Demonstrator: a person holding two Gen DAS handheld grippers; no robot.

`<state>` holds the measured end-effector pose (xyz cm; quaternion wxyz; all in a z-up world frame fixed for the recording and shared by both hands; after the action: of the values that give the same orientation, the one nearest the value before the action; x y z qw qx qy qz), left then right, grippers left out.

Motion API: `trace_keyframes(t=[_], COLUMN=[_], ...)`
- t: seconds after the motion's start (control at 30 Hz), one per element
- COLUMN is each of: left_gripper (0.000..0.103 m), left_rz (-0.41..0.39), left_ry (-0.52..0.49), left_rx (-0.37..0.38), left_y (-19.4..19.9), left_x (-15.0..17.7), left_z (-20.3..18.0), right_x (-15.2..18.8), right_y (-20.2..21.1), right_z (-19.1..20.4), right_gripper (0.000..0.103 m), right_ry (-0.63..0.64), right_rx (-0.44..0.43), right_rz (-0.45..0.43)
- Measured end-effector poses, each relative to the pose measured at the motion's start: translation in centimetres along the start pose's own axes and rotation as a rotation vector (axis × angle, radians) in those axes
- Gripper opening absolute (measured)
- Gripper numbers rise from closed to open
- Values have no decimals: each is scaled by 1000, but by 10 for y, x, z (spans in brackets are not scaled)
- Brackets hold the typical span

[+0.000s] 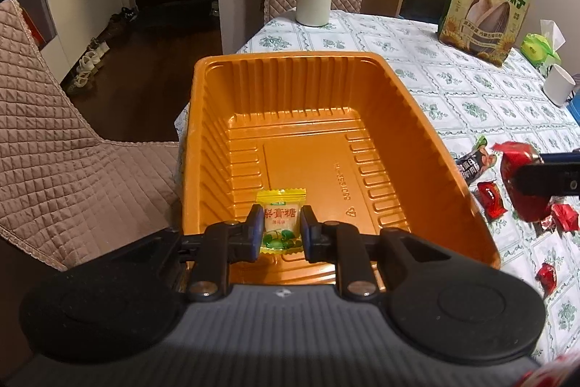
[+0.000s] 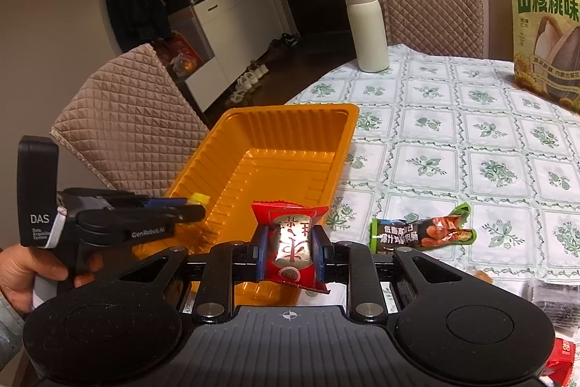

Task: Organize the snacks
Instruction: 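Carry yellow candy into orange tray with left gripper while right gripper drops red candy in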

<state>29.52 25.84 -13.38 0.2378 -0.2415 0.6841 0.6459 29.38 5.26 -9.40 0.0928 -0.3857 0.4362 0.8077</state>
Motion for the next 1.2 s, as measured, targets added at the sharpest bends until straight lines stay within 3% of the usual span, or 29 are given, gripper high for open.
trace_keyframes(t=[0.43, 0.73, 0.9, 0.97, 1.03, 1.2], left_gripper=[20, 24, 28, 34, 34, 35], left_rz=[-24, -13, -9, -11, -10, 1], left_ry=[36, 72, 84, 89, 93, 97], left_rx=[35, 44, 43, 43, 44, 48], left_y=[30, 44, 47, 49, 52, 55], left_x=[-9, -1, 4, 6, 9, 15], left_z=[16, 27, 32, 33, 35, 33], right_x=[-9, -9, -14, -14, -14, -10], right_y=[-22, -51, -62, -66, -65, -57], right_z=[16, 34, 44, 45, 45, 44], right_gripper=[25, 26, 26, 37, 57, 58], right_ry=[12, 37, 54, 44, 40, 38], right_rx=[-13, -27, -13, -6, 3, 15], right_rz=[19, 57, 36, 41, 23, 23])
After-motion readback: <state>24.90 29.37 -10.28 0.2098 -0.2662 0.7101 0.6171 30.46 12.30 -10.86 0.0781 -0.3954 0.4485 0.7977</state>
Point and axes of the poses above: each gripper's, at about its wrist camera, not at the fingertips, and y roughly against the way its jaws point, z to its left, x to its underside, the point moved 8 cm from there along -y, roughly the way its jaws point, and after that the axes turned 2 degrees about y, right-handed, at the moved point
